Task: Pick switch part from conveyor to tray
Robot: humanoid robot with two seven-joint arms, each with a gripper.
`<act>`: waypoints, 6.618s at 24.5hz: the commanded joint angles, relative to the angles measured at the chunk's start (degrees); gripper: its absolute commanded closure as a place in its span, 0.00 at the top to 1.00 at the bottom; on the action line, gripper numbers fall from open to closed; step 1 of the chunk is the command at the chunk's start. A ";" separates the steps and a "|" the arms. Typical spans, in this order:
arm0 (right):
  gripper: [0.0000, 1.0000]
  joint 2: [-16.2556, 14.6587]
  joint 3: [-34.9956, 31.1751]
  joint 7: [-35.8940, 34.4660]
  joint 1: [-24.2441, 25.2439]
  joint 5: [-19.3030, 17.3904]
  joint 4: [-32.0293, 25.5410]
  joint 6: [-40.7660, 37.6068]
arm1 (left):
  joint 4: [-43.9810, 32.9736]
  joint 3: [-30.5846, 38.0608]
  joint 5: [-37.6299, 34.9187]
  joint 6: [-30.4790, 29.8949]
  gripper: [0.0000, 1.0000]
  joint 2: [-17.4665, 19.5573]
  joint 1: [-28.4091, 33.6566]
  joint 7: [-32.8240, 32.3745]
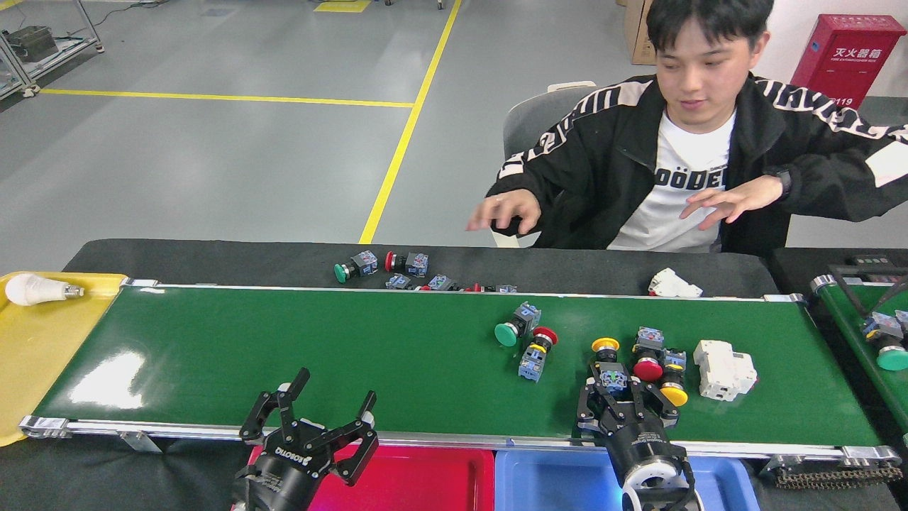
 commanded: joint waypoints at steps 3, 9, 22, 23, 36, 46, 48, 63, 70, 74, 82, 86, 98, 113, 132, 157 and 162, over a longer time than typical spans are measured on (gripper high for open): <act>0.18 -0.32 1.88 0.15 9.42 -1.46 -10.15 -14.46 | 5.29 -0.40 -0.26 0.79 1.00 -1.30 -3.65 -1.51; 0.72 0.65 8.99 0.94 14.79 -1.46 -11.74 -29.50 | 9.42 -0.75 -2.19 2.37 1.00 -1.47 -6.64 -1.51; 0.97 2.40 1.27 2.00 11.19 -2.52 -10.95 -28.79 | 14.52 -5.24 -3.34 3.08 1.00 -4.20 -11.12 -1.60; 0.97 3.11 -1.11 1.91 10.92 -2.69 -10.95 -28.62 | 15.49 -5.24 -3.25 3.52 1.00 -4.20 -11.74 -1.60; 0.96 2.67 -21.76 -4.95 14.53 -2.69 -11.04 -18.51 | 24.89 -5.06 -3.25 7.21 0.85 -4.20 -18.51 -1.08; 0.94 5.75 -1.29 -2.40 3.46 5.57 -1.90 4.69 | 24.98 -4.45 1.14 5.54 0.04 -3.14 -18.33 -1.08; 0.95 5.57 2.84 -2.40 -0.68 5.57 3.19 10.14 | 21.29 -4.27 2.72 5.10 0.04 -1.83 -16.75 -1.08; 0.45 6.36 7.68 -2.49 -13.60 3.02 17.96 15.06 | -4.64 3.29 5.36 -9.32 0.91 11.54 11.55 0.95; 0.47 -0.49 7.24 -0.38 -5.17 -0.14 2.68 1.89 | -5.34 10.14 6.77 -8.88 1.00 9.08 13.66 0.95; 0.49 -10.87 6.28 0.68 -0.86 -9.90 -4.54 -19.04 | -5.34 21.75 7.65 -6.68 1.00 -1.03 12.69 -0.46; 0.51 -16.14 -9.79 -3.72 15.92 -12.89 -8.84 -46.99 | -5.34 28.16 13.10 2.02 1.00 -3.14 12.17 -4.24; 0.54 -15.00 -20.71 -3.63 21.38 -12.89 -8.84 -46.99 | -6.66 27.46 12.83 1.93 1.00 -2.61 12.34 -3.80; 0.92 -8.76 -25.01 -1.17 20.68 -12.89 -9.02 -46.99 | -7.98 11.46 0.88 2.46 1.00 -2.61 9.71 -3.98; 0.88 3.99 -11.13 -0.11 8.90 3.90 -9.46 -8.93 | 7.14 2.23 -3.25 10.72 1.00 -2.70 -4.53 -4.33; 0.88 5.57 4.78 -3.89 -1.46 7.41 1.78 13.48 | 35.08 5.22 -2.64 11.78 0.29 1.25 -24.92 0.95; 0.06 1.35 12.69 -3.63 -11.67 4.25 9.88 12.52 | -0.51 8.39 3.43 -19.07 1.00 9.69 8.30 1.82; 0.07 -9.46 12.08 -3.63 -6.22 -7.09 -2.60 2.85 | -0.86 17.79 5.19 -17.58 1.00 3.45 8.12 1.65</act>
